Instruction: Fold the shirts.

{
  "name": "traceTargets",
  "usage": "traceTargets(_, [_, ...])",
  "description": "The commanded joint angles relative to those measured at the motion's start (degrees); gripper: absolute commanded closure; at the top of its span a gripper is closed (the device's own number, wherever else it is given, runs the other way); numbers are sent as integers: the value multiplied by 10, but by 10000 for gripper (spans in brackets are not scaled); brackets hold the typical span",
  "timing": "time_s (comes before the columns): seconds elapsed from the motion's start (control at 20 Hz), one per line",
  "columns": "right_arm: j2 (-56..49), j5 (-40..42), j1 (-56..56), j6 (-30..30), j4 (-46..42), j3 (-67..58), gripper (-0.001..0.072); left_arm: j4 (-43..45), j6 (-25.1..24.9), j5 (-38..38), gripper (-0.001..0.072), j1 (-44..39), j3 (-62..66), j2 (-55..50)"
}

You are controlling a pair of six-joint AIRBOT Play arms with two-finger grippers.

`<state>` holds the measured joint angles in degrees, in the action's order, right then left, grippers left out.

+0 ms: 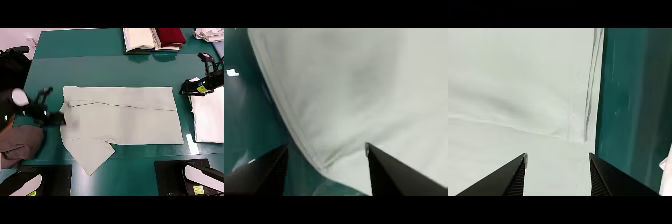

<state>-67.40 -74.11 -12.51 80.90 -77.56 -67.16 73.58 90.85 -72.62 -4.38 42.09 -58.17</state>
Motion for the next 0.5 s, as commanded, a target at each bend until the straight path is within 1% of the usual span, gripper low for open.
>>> traceTargets(0.0, [31, 17, 1, 1, 1, 14, 260, -47, 39, 2, 134, -15, -148, 101])
traceTargets(0.15, [29, 15, 0, 1, 9, 14, 260, -101, 37, 16, 134, -15, -198, 106])
traceTargets(0.35, [29, 16, 1, 0, 33, 14, 260, -138, 36, 68, 134, -15, -230, 106])
traceTargets(0.45, [29, 16, 0, 1, 46, 14, 261, -191, 14, 93, 136, -15, -233, 106])
